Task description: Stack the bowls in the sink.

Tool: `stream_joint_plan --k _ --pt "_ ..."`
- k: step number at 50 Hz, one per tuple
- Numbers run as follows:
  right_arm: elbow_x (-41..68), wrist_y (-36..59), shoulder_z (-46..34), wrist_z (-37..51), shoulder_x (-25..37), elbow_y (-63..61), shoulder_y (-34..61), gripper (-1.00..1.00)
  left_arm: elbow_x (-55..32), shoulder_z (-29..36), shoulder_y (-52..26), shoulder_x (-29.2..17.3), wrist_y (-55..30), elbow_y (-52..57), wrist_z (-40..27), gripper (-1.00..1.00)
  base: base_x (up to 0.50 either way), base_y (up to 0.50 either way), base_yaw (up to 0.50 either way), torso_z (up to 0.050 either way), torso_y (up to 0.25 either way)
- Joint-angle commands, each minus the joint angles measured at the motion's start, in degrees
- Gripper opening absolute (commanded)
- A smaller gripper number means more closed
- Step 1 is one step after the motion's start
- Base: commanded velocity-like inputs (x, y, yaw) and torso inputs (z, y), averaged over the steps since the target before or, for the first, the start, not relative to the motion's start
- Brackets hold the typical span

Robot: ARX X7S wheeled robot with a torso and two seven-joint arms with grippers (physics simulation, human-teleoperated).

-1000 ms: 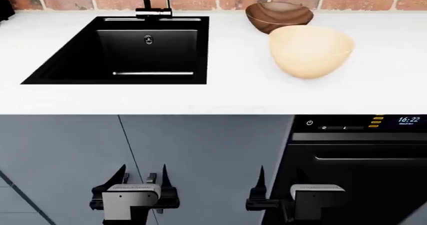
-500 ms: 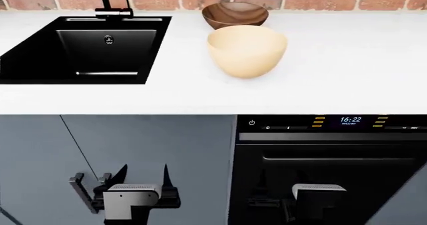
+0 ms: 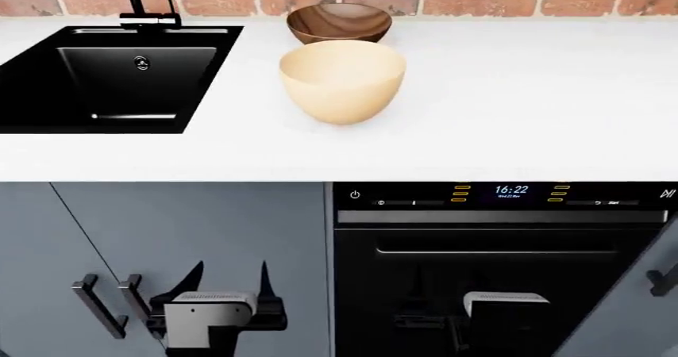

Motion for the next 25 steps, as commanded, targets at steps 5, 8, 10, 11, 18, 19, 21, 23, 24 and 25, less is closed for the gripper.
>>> stream_joint_plan --k 5,8,10,11,18,19,21,23,24,25 --pt "-1.08 12.78 -0.39 3.19 5.02 -18.16 -1.59 1.0 -2.74 -0.35 -0.8 -1.35 -3.76 4.34 -1.22 1.0 0.0 0.0 0.0 0.0 0.0" --pt "-0.18 27.29 2.36 4.42 9.22 -36.07 -0.61 1.0 -4.7 -1.19 -0.35 -3.38 -11.19 14.39 -2.21 1.0 0.0 0.0 0.0 0.0 0.0" --pt "2.01 36.91 5.08 5.12 10.88 -45.8 1.27 1.0 -6.59 -2.54 -0.19 -5.33 -18.11 22.75 -3.76 1.0 0.0 0.0 0.0 0.0 0.0" --pt "3.16 41.36 6.39 5.37 11.61 -50.0 2.31 1.0 -9.2 -4.09 -0.48 -6.31 -22.89 27.73 -4.48 1.0 0.0 0.0 0.0 0.0 0.0" --pt "38.2 48.42 6.12 35.69 37.26 -60.79 14.1 1.0 -40.13 -25.03 -14.81 -13.88 -61.17 55.71 -17.63 1.0 0.0 0.0 0.0 0.0 0.0" --pt "46.79 46.39 4.31 43.14 42.41 -60.78 17.2 1.0 -48.73 -29.72 -19.39 -15.37 -66.91 56.98 -22.28 1.0 0.0 0.0 0.0 0.0 0.0" --pt "59.03 43.54 1.53 51.28 49.83 -60.77 23.25 1.0 -65.92 -35.12 -28.69 -20.7 -74.04 55.43 -35.07 1.0 0.0 0.0 0.0 0.0 0.0" --pt "68.22 42.35 -0.84 57.16 55.4 -60.77 30.63 1.0 -83.1 -32.78 -38.07 -29.03 -74.19 50.68 -49.78 1.0 0.0 0.0 0.0 0.0 0.0" --pt "72.96 42.86 -1.7 59.75 57.25 -60.75 35.01 1.0 -91.33 -29.93 -42.79 -32.92 -72.89 48.25 -55.43 1.0 0.0 0.0 0.0 0.0 0.0" --pt "77.39 43.62 -2.27 61.83 58.4 -60.53 39.1 1.0 -95.48 -26.84 -47.31 -36.03 -71.91 46.34 -59.33 1.0 0.0 0.0 0.0 0.0 0.0"
